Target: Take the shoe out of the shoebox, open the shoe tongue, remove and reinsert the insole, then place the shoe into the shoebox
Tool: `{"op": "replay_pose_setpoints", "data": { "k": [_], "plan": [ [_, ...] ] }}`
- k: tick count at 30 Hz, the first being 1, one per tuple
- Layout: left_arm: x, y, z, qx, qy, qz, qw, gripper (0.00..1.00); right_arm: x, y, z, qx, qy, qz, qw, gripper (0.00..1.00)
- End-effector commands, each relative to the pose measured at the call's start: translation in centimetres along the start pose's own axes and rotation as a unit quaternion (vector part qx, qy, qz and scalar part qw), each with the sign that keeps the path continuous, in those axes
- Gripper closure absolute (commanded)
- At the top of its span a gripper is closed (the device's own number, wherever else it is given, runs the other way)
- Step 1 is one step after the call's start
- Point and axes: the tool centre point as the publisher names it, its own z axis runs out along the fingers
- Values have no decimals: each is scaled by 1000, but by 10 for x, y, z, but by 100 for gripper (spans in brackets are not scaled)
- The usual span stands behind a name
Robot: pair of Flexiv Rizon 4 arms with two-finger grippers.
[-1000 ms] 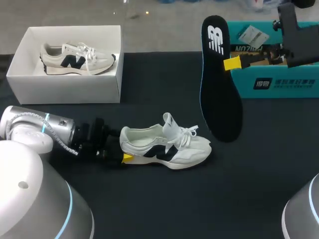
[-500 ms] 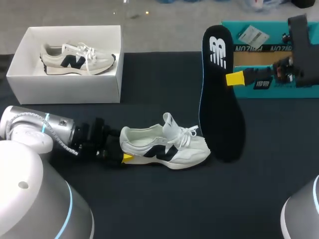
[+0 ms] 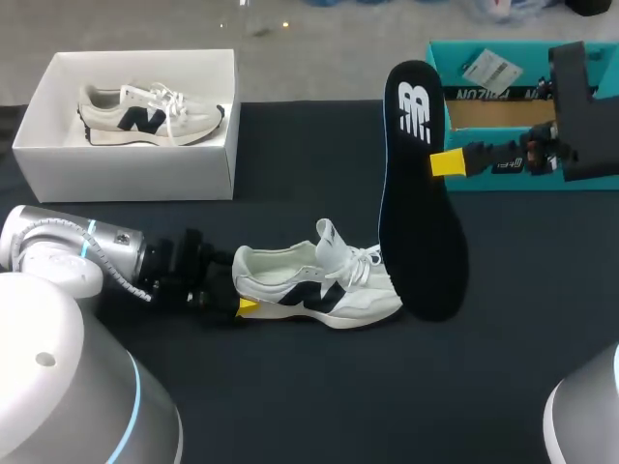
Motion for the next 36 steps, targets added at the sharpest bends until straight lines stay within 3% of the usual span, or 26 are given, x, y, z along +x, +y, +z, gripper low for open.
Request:
{"op": "replay_pose_setpoints", "data": {
  "k": [1,4,10,12,13,14,21,36],
  "plan": [
    [-2,2,1,-1,1,0,1000,100,-2,4,5,3,0,1,1000,100],
    [-2,2,1,-1,1,0,1000,100,-2,4,5,3,0,1,1000,100],
    [-1,-1,-6,-24,-4,-1,1000,78,-2,4,5,3,0,1,1000,100],
    [-1,-2,-8,-43,-8,4,999,58,-2,4,5,3,0,1,1000,100],
    [0,-3,-9,-55,-7,0,998,11,-2,4,5,3,0,1,1000,100],
    [0,-4,-10,-63,-7,4,998,0,-2,4,5,3,0,1,1000,100],
    [4,-4,-12,-101,-5,2,995,0,-2,4,5,3,0,1,1000,100],
    [10,-12,-31,-298,-14,-18,954,0,-2,4,5,3,0,1,1000,100]
  ]
}}
